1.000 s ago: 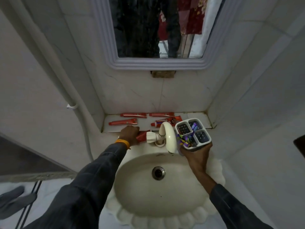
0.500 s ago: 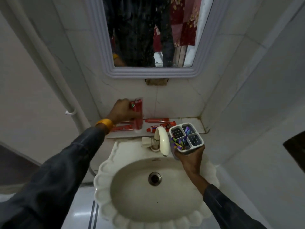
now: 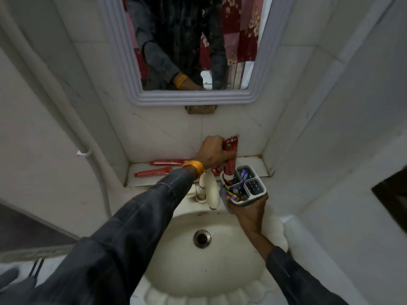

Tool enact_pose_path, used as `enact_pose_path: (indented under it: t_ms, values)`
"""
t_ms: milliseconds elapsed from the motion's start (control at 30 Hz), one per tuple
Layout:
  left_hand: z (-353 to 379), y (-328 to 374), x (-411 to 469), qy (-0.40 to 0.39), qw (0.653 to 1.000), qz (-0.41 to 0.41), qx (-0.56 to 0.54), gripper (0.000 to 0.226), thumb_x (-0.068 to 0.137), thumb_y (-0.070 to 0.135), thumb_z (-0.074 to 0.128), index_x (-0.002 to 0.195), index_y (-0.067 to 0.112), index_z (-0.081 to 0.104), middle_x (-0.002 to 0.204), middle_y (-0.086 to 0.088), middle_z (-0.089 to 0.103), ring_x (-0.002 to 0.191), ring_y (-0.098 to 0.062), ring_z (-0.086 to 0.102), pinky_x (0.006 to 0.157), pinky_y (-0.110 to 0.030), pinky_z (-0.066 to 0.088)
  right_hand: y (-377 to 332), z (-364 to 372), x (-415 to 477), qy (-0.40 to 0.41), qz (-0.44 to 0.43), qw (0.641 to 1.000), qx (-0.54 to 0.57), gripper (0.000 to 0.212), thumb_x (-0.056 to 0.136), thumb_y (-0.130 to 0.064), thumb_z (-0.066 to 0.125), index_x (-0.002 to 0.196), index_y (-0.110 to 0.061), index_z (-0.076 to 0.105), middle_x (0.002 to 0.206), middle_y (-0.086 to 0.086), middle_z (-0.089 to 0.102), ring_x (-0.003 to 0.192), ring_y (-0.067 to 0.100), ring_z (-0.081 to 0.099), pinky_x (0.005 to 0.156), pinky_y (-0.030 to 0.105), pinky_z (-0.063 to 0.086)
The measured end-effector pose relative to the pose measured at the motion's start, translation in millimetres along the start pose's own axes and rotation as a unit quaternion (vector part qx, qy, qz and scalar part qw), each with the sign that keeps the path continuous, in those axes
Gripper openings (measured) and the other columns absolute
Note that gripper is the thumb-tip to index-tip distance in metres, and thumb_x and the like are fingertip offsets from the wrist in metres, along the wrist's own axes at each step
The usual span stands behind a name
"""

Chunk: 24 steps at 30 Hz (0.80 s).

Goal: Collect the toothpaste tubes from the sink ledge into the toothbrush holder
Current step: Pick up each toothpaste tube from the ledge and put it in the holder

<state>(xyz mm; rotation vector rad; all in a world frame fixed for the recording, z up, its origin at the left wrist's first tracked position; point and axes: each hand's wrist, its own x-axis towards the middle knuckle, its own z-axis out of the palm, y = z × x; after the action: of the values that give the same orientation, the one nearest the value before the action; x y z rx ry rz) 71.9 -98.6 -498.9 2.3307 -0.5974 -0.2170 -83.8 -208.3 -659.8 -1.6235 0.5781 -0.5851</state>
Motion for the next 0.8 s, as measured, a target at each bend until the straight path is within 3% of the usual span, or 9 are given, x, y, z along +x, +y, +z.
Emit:
enact_pose_path:
  t_ms: [67,200,333,467,567,667,800]
  values:
    - [-1.1,4.0,0.0,0.005,1.000,0.010,0.002,0.032,0.078,0.035,0.076,0.091,0.006,0.069,0.083,-0.007,0.071,0.069,-0.017,0.064,0.058,-0.021,0.051,2.1,-0.6,1.9,0.000,0.003,1.000,-0.009,0.110,0.054,0.003,0.104,0.144,-0.007,0.040,0.136,0.004,0.062,0.110,-0.020,0.064,0.085,0.003,0.053]
    - [-6.9,7.2,-1.5,0.019,0.999,0.037,-0.004,0.022,0.079,0.030,0.074,0.087,0.009,0.073,0.078,-0.002,0.070,0.066,-0.016,0.064,0.063,-0.026,0.054,-0.5,-0.1,7.7,-0.002,0.003,1.000,-0.031,0.114,0.052,-0.009,0.107,0.145,-0.014,0.042,0.143,0.005,0.061,0.124,0.000,0.064,0.092,0.011,0.056]
    - [-9.5,5.4,-2.7,0.029,0.999,0.046,0.009,0.016,0.079,0.029,0.075,0.084,0.014,0.073,0.073,0.001,0.066,0.060,-0.011,0.058,0.057,-0.017,0.044,-1.7,0.8,10.8,-0.005,-0.003,0.999,-0.032,0.116,0.051,-0.012,0.107,0.146,-0.016,0.042,0.144,0.004,0.061,0.129,0.013,0.065,0.093,0.010,0.056]
    - [-6.7,1.1,-6.8,-0.024,0.998,0.037,0.041,0.021,0.081,0.027,0.074,0.090,0.008,0.075,0.080,-0.005,0.073,0.065,-0.019,0.066,0.061,-0.024,0.053,-3.4,2.2,11.3,-0.011,-0.001,1.000,-0.029,0.117,0.052,-0.014,0.108,0.148,-0.017,0.041,0.144,0.001,0.062,0.128,0.010,0.065,0.093,0.013,0.057]
    - [-0.3,-2.8,-9.3,-0.031,0.998,0.042,0.046,0.020,0.082,0.028,0.072,0.089,0.009,0.074,0.076,-0.002,0.070,0.060,-0.015,0.062,0.057,-0.019,0.047,-4.2,1.4,10.6,-0.011,0.008,1.000,-0.023,0.116,0.053,-0.009,0.107,0.148,-0.014,0.041,0.144,0.003,0.061,0.122,-0.003,0.065,0.089,0.008,0.056]
    - [7.9,-10.1,-7.1,-0.059,0.995,0.034,0.078,0.019,0.083,0.023,0.070,0.095,0.009,0.075,0.087,-0.008,0.075,0.071,-0.021,0.065,0.067,-0.028,0.053,-3.6,1.2,10.3,-0.010,0.011,1.000,-0.020,0.115,0.054,-0.006,0.106,0.148,-0.013,0.041,0.142,0.004,0.062,0.116,-0.012,0.064,0.086,0.007,0.056]
    - [13.9,-20.3,-2.4,-0.072,0.990,0.038,0.114,0.016,0.084,0.022,0.072,0.095,0.012,0.077,0.097,-0.006,0.076,0.085,-0.022,0.069,0.081,-0.035,0.059,-5.9,1.6,9.2,-0.004,0.008,1.000,-0.028,0.115,0.053,-0.011,0.107,0.147,-0.014,0.041,0.143,0.003,0.062,0.121,-0.003,0.066,0.091,0.010,0.056]
